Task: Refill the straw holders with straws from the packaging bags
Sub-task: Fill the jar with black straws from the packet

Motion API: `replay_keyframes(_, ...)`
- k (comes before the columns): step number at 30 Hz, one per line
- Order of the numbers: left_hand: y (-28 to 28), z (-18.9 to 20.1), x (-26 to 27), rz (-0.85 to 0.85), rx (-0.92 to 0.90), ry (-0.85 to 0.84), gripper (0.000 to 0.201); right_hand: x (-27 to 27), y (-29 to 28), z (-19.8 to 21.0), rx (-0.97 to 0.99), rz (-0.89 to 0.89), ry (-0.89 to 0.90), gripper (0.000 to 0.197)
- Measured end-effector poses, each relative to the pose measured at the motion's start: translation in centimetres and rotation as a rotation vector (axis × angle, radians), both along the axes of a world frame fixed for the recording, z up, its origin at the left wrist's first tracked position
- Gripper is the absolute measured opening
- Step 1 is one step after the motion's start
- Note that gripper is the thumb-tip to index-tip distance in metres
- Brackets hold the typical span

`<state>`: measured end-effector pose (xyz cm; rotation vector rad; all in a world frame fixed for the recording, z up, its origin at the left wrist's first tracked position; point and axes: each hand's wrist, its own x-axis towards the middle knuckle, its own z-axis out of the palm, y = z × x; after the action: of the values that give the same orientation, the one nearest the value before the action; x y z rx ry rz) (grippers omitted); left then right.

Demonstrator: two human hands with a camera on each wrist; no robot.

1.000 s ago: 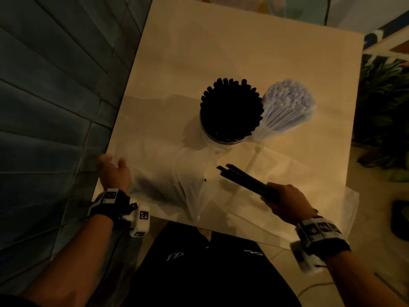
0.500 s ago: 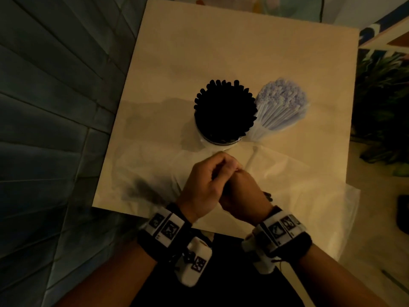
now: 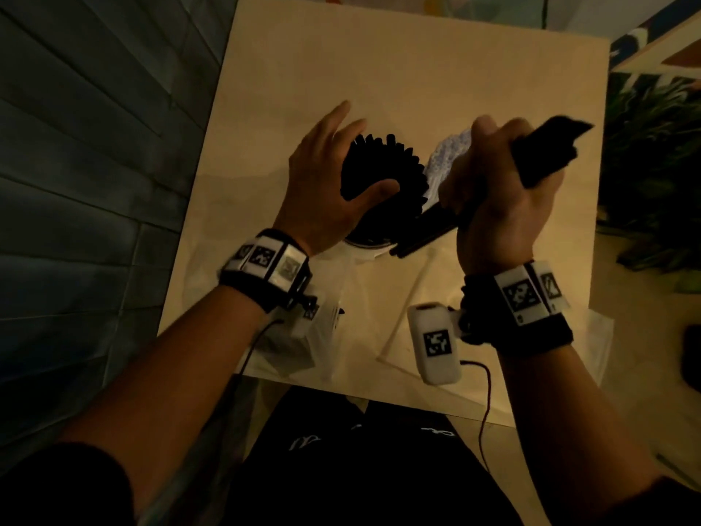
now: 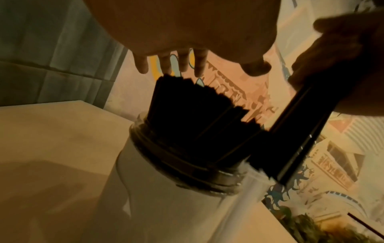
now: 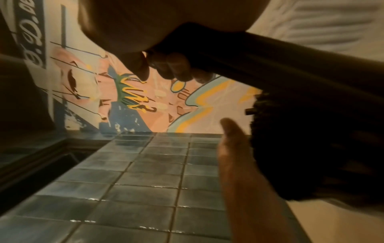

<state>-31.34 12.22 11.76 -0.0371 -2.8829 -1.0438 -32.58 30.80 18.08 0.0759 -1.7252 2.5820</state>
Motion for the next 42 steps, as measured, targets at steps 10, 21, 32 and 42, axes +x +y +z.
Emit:
replay_keyframes(10,0.0,-1.6,-2.2,-0.08,0.001,-0.092,0.065,-0.9,-3.3,-1.1,0.204,-0.071,0.009,0.033)
replay_keyframes(21,-0.4,-2.1,-2.3,-0.069,0.03,-0.091,0.048,0.3,-3.2,-3.2,0.717,-0.124,0.267,0.06)
replay_keyframes(32,-0.2,-2.3,-2.2,-0.052,0.037,-0.051,0.053,0.6,-3.9,-5.6,0.989,-0.128,0.572,0.024)
replay_keyframes(42,-0.7,-2.5,-1.7,-0.004,0.275,0.014,0.036,1.5,-4.3,-8.3,1.39,0.193,0.522,0.051)
